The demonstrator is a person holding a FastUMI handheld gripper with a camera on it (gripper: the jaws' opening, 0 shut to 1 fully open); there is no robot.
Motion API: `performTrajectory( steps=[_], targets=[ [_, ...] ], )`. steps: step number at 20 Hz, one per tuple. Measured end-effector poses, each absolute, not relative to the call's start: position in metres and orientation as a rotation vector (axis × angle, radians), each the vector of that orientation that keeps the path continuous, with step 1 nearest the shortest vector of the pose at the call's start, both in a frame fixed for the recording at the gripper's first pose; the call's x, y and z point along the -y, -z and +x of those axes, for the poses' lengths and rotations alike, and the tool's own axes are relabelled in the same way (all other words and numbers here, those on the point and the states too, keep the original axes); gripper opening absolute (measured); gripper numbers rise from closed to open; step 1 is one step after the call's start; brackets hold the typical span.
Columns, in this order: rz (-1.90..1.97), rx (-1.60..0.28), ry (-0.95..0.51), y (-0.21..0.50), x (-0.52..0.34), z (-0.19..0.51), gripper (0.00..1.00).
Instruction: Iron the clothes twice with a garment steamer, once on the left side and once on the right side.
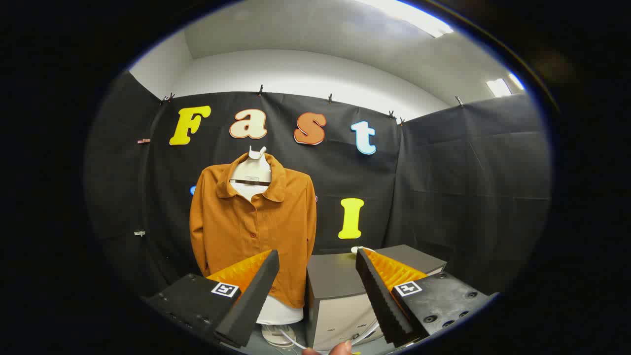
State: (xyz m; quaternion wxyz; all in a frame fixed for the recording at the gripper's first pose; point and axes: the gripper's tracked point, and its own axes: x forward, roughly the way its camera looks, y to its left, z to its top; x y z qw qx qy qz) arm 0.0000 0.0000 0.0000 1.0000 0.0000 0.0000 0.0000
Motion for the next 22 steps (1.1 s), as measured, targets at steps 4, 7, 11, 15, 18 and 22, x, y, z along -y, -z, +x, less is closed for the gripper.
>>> performTrajectory(
  steps=[4,7,11,15,18,22],
  targets=[
    [0.013,0.005,-0.022,-0.001,-0.005,-0.004,0.98],
    [0.008,0.005,-0.028,-0.001,-0.007,-0.003,0.98],
    [0.035,0.002,-0.038,-0.002,-0.014,-0.005,0.98],
    [0.032,0.014,-0.041,-0.007,-0.017,-0.009,0.98],
    [0.035,0.03,-0.036,-0.012,-0.017,-0.008,0.98],
    [0.057,0.04,-0.035,-0.019,-0.017,-0.003,0.98]
  ],
)
